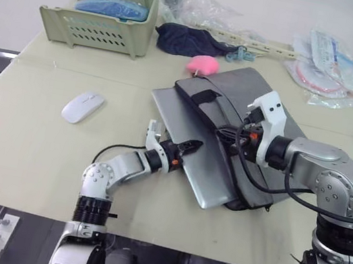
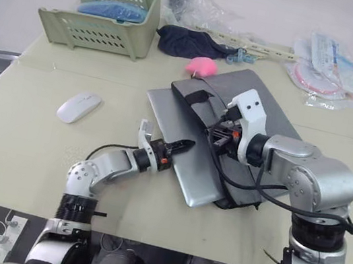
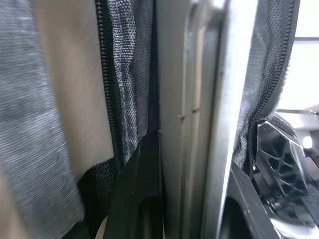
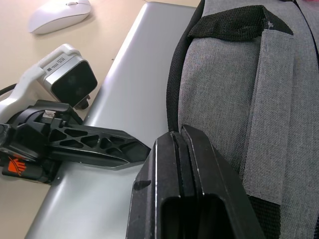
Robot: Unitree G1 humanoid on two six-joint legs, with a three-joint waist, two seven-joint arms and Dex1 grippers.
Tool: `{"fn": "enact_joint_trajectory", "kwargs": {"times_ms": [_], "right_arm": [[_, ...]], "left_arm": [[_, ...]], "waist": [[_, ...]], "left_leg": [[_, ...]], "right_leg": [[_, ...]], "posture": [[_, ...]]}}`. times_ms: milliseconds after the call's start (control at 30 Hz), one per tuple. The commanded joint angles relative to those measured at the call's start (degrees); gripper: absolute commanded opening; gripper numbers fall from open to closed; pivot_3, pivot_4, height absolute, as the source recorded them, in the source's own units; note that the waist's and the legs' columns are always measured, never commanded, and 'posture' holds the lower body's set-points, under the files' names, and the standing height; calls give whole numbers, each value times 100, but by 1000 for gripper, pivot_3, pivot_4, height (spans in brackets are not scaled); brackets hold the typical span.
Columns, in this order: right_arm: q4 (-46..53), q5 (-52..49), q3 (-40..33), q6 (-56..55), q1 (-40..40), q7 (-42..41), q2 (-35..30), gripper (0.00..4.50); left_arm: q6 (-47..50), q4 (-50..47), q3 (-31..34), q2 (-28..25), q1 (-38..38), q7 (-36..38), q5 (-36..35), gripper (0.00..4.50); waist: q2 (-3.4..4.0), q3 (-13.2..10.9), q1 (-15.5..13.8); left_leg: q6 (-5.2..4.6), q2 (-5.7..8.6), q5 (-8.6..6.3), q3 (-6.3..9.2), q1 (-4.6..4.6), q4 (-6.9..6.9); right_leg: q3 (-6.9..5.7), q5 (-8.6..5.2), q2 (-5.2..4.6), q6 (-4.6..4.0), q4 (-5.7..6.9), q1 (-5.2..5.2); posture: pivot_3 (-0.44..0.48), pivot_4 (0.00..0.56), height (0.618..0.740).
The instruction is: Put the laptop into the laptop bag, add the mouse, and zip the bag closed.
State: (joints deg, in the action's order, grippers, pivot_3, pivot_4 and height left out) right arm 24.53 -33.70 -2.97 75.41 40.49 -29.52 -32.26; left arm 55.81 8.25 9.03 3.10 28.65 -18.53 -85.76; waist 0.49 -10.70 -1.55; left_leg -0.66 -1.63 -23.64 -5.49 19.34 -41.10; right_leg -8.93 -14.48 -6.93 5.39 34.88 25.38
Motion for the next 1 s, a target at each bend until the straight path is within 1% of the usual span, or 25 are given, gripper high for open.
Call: {"fn": "enact_joint_trajectory", "kwargs": {"times_ms": [33,267,467,767,900,1000], "right_arm": [[487,-361,-240,165,1,14,125,90],[645,-513,-325,410,6,30,154,90],[681,-540,-391,428,34,133,246,90],[684,-659,-571,541,69,257,493,90],[678,-664,-638,629,111,346,616,90],[672,-651,-631,653,128,376,607,90]], "left_arm": [[-63,341,-174,169,282,304,459,323],[25,831,-88,259,726,829,958,323],[103,914,-70,457,797,1069,1205,323],[-20,963,125,805,839,1063,1346,323],[-152,853,194,1065,767,978,1344,323],[-181,832,278,1110,752,963,1339,323]], "waist": [[-1,0,-3],[-1,0,3],[-1,0,0],[-1,1,-12],[-1,1,-17],[-1,1,-23]], "left_leg": [[0,0,0,0,0,0],[-5,0,3,2,2,5],[-6,-1,3,2,3,4],[-6,0,3,5,5,4],[-6,0,3,5,5,3],[-7,0,4,6,6,2]], "right_leg": [[-1,0,1,0,0,0],[-4,0,4,0,-5,0],[-3,0,3,1,-7,-1],[-2,1,3,2,-10,-2],[-2,1,3,2,-10,-2],[-1,1,3,2,-11,-3]], "posture": [[0,150,740],[0,150,740],[0,150,740],[0,150,740],[0,150,740],[0,150,740]]}}
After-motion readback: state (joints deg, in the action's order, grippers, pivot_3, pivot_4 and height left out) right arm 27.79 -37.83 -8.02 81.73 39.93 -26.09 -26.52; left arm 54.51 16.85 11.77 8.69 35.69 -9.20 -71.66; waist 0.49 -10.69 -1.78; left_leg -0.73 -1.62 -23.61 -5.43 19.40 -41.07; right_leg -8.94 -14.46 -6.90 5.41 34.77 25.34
